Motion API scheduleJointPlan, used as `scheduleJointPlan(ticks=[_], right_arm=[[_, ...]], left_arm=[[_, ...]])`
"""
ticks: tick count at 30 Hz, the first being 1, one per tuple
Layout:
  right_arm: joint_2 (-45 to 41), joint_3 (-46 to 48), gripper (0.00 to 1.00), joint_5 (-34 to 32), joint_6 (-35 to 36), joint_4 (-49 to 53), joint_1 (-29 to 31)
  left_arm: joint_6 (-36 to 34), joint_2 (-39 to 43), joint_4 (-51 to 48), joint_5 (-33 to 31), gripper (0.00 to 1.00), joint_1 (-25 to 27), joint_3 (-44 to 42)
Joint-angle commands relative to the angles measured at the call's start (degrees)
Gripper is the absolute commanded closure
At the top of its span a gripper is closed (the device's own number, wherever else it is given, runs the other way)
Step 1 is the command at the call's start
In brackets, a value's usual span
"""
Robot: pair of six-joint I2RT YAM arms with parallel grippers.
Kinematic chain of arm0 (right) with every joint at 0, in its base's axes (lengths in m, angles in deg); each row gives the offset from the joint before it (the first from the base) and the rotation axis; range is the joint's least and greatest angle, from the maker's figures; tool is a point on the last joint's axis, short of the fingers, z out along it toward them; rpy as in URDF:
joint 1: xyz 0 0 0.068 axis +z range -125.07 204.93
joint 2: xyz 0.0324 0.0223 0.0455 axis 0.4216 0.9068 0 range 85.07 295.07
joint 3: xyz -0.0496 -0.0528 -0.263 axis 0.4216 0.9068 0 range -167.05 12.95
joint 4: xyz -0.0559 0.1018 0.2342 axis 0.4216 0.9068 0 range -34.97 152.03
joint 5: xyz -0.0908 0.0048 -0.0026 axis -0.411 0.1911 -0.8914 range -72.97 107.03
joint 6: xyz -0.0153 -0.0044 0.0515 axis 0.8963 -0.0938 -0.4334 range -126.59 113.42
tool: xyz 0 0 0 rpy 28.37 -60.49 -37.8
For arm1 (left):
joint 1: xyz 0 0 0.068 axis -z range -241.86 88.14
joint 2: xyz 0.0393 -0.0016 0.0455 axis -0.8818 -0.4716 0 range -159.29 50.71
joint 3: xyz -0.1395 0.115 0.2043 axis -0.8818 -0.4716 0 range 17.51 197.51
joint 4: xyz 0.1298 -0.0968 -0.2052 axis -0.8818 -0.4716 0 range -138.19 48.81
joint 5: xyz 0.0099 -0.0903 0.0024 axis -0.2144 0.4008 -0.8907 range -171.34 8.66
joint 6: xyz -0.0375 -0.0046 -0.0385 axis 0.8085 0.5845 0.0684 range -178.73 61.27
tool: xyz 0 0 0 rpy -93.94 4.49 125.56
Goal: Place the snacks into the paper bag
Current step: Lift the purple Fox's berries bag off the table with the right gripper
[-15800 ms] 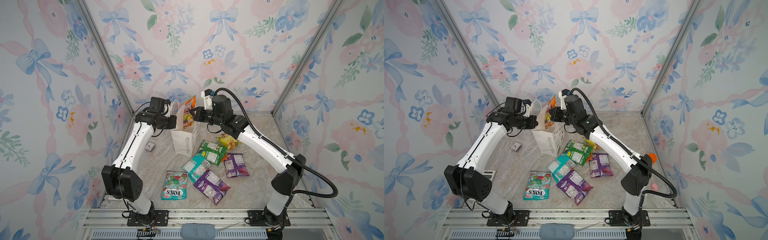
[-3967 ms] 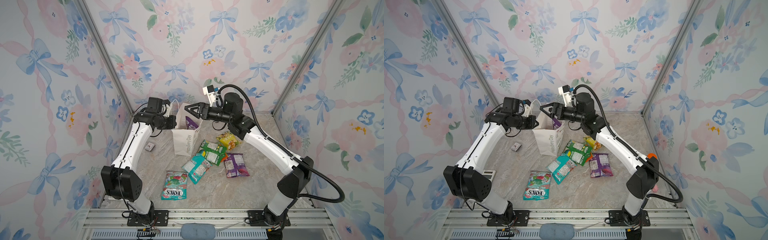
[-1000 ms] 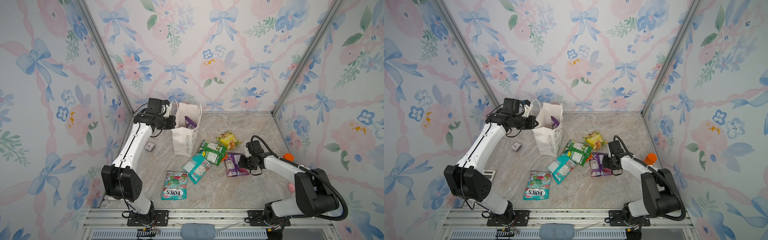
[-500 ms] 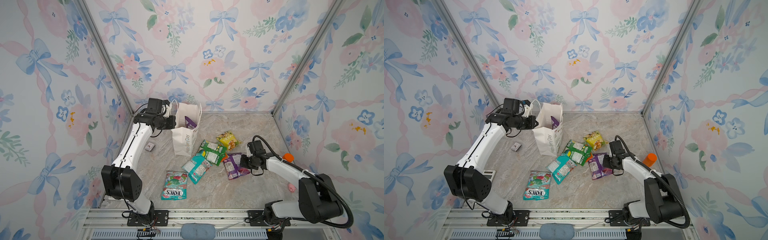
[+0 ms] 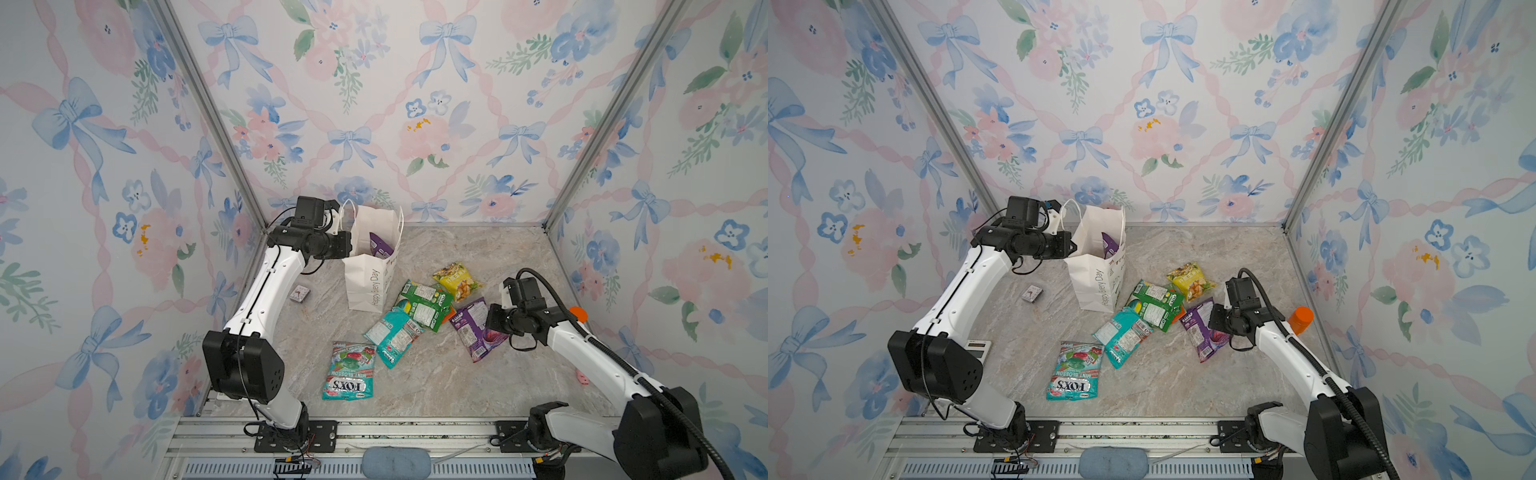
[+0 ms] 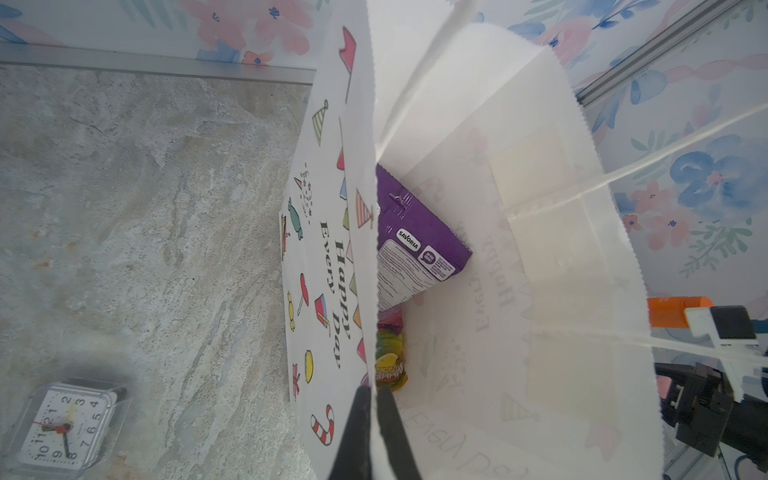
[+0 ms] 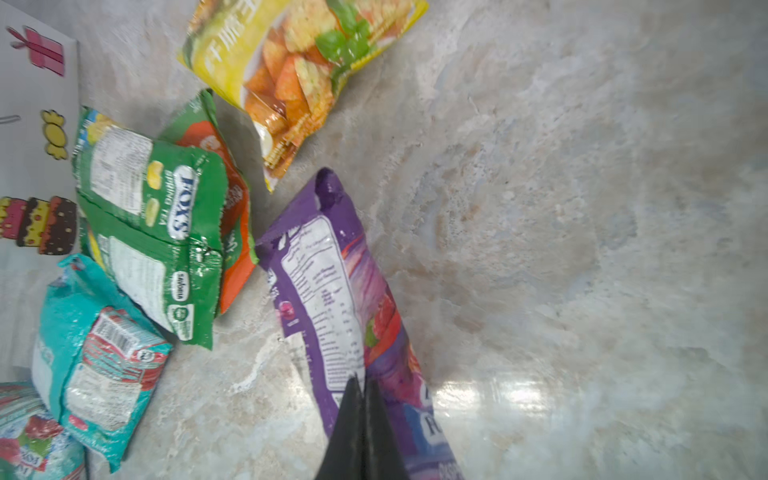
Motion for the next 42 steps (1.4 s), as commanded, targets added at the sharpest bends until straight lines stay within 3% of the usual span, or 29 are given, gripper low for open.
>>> scheduleJointPlan(ticks=[1,25,42], right_arm=[[-2.9,-3.4,1.0,0.4,-1.8,2.9,-0.3],[-6.4,-17.0,1.0,-2.8,-4.2,6.8,5.4],[4.4,-37.6,1.0,-7.0,-3.1,-0.3,17.7]], left_arm=[[-0.4,0.9,0.4,0.4,1.0,0.3,-0.7],[-0.3,1.2,0.4,0.7,1.0,0.6,-0.7],[-0.1,1.3,0.4,0.8,1.0,1.0,-0.7]])
